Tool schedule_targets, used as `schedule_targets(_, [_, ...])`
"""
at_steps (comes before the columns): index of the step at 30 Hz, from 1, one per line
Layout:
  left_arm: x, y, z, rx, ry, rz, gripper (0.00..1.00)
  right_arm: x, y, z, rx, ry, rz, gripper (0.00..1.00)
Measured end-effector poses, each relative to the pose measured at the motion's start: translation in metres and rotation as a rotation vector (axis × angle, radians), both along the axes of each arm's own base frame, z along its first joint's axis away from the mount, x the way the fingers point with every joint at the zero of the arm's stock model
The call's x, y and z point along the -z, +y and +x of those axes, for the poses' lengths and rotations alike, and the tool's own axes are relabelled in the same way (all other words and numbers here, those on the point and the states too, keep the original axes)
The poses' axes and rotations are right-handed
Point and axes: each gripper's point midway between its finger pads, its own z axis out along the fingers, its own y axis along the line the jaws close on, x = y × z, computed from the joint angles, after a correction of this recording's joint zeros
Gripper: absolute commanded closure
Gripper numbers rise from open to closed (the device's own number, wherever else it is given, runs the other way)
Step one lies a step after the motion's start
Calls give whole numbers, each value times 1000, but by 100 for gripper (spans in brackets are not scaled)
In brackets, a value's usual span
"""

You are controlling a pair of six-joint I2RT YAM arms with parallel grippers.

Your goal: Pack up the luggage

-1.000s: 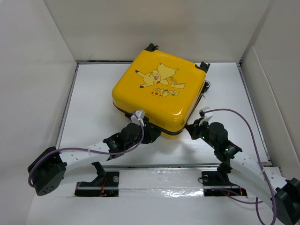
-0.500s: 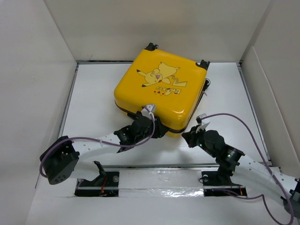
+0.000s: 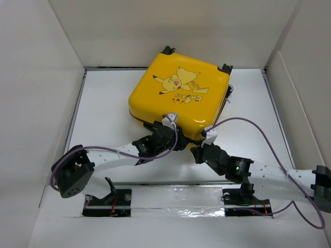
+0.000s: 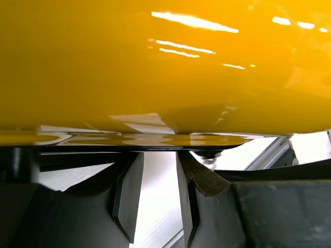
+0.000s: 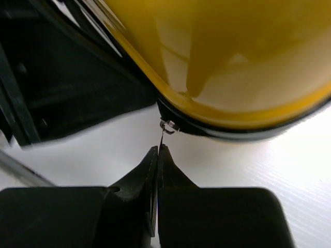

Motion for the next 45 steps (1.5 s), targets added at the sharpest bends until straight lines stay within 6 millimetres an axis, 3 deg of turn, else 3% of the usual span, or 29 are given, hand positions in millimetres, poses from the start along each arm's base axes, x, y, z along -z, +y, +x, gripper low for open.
schedule_targets(4, [-2, 7, 2, -16, -3, 15, 59, 9, 17, 16, 61, -32, -10, 100])
schedule_targets(6, [-7, 26, 6, -60, -11, 12, 55, 9, 26, 19, 72, -43, 0, 100])
schedule_targets(8, [-25, 54, 13, -138, -45, -21, 49, 3, 36, 18, 60, -55, 43, 100])
schedule_targets(10, [-59, 87, 26, -254, -116, -90, 46, -5, 41, 19, 54, -68, 85, 100])
schedule_targets(16, [-181, 194, 85, -652, -347, -290, 55, -9, 41, 17, 42, -70, 126, 100])
schedule_targets(18, [-211, 228, 117, -776, -384, -326, 56, -10, 41, 17, 35, -67, 136, 100])
schedule_targets(20, [-222, 259, 151, -871, -395, -341, 56, -12, 40, 16, 26, -67, 139, 100])
schedule_targets(21, [-222, 272, 166, -910, -390, -339, 56, -14, 39, 16, 24, -69, 143, 100])
schedule_targets(24, [-192, 306, 218, -981, -301, -289, 58, -18, 35, 14, 13, -78, 157, 100])
schedule_targets(26, [-157, 315, 247, -975, -207, -249, 59, -21, 33, 12, 3, -85, 163, 100])
schedule_targets(27, [-122, 323, 265, -988, -129, -211, 59, -23, 32, 11, -3, -87, 168, 100])
schedule_targets(30, [-47, 319, 277, -953, 55, -158, 60, -24, 32, 7, -22, -89, 173, 100])
schedule_targets(33, [-1, 300, 273, -889, 188, -139, 60, -24, 34, 6, -40, -89, 165, 100])
schedule_targets(35, [6, 289, 272, -869, 205, -143, 60, -18, 35, 6, -47, -85, 146, 100])
schedule_targets(39, [-3, 284, 272, -866, 139, -197, 60, -8, 43, 9, -56, -70, 94, 100])
schedule_targets(42, [-3, 276, 255, -877, 110, -221, 61, -8, 52, 13, -55, -69, 76, 100])
schedule_targets(45, [-5, 253, 229, -858, 76, -221, 61, -7, 59, 20, -55, -78, 59, 100])
